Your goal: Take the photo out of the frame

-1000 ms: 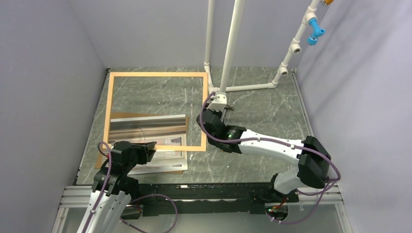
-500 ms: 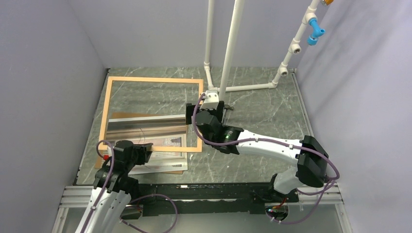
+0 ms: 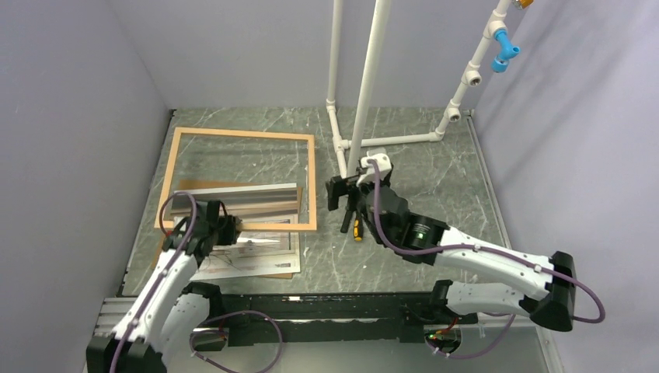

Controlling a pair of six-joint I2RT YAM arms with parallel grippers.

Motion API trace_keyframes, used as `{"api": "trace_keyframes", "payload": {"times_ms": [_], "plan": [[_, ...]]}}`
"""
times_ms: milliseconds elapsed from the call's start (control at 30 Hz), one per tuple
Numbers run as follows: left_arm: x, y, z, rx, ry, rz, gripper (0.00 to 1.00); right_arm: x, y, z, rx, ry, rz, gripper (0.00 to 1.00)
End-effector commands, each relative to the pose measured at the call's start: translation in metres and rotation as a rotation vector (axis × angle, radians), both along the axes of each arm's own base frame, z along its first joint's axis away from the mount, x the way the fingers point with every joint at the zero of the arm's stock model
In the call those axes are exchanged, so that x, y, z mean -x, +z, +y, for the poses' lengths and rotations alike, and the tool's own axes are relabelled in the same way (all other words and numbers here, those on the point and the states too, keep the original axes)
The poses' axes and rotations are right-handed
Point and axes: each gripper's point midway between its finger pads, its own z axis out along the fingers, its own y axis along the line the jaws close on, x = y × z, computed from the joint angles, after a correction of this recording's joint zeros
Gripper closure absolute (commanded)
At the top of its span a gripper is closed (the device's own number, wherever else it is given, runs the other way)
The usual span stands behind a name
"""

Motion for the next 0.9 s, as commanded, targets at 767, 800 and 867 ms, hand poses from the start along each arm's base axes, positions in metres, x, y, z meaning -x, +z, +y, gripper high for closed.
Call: {"api": "trace_keyframes", "payload": {"times_ms": [767, 800, 867], "plan": [[-0.261, -0.01, 0.028, 0.167, -0.112, 0.154, 1.0, 0.027, -0.063, -0.045, -0.07, 0.048, -0.031, 0.0], [-0.264, -0.016, 0.029, 0.174, -0.112, 0.159, 1.0, 0.027, -0.062, -0.048, -0.08, 0.043, -0.035, 0.0], [-0.268, -0.023, 0.032, 0.17, -0.103, 0.174, 1.0, 0.027, -0.064, -0.05, -0.087, 0.042, -0.034, 0.0]]}}
